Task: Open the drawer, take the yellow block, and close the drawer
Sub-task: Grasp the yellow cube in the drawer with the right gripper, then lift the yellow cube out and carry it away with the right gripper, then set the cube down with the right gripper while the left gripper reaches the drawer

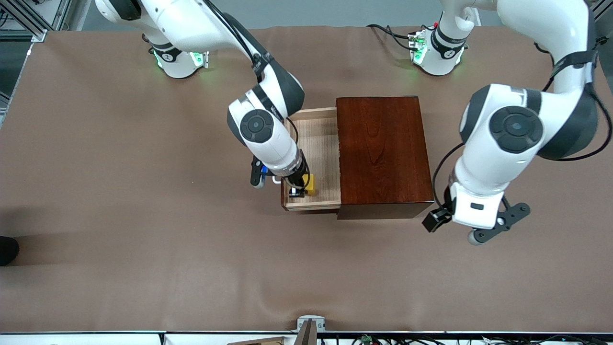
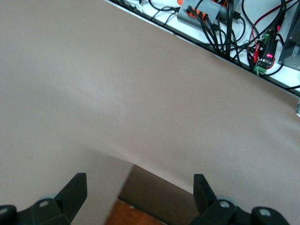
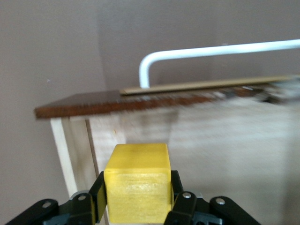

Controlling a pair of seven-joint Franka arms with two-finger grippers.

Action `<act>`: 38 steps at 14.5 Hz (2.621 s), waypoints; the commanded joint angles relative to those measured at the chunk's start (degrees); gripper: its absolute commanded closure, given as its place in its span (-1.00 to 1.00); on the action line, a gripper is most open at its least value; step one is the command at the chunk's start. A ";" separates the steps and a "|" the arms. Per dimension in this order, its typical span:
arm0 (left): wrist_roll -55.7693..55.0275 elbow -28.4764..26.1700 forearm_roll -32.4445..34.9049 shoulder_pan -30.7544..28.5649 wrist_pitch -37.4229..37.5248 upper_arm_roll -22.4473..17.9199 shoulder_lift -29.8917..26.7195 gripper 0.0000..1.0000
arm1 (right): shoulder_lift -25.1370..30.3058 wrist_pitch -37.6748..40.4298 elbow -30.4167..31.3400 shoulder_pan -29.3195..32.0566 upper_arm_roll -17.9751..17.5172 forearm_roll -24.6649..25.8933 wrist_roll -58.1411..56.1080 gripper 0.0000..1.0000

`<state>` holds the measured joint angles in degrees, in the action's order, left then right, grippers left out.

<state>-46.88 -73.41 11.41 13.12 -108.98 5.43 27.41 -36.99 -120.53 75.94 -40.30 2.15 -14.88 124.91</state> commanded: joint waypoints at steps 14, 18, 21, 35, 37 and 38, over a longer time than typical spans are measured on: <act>12.67 -3.14 -0.16 -4.34 4.38 0.99 -3.42 -1.00 | 9.67 31.07 -5.80 33.16 0.66 9.16 -95.23 0.37; 16.03 -8.40 -0.33 -4.34 5.89 1.16 -8.24 -1.00 | 4.67 21.59 -5.54 40.29 0.66 9.69 -116.08 0.37; 18.74 -13.94 -0.68 -4.34 5.89 1.25 -13.51 -1.00 | -0.43 13.51 -5.54 43.28 0.66 10.75 -125.76 0.37; 28.60 -16.07 -10.61 -7.59 8.79 2.83 -21.00 -1.00 | -14.59 -1.19 -5.89 47.86 0.57 10.75 -136.33 0.37; 27.55 -15.19 -10.70 -7.68 8.88 4.58 -21.43 -1.00 | -15.12 -1.29 -5.89 47.69 0.57 10.75 -136.07 0.37; 25.63 -14.32 -10.79 -7.24 9.05 4.85 -21.00 -1.00 | -15.21 -1.29 -5.89 47.51 0.57 10.66 -135.90 0.37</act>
<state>-19.24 -88.07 1.79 5.73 -100.80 9.41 7.37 -51.42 -121.94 71.54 6.41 3.89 -5.33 -11.16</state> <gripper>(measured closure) 0.000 0.445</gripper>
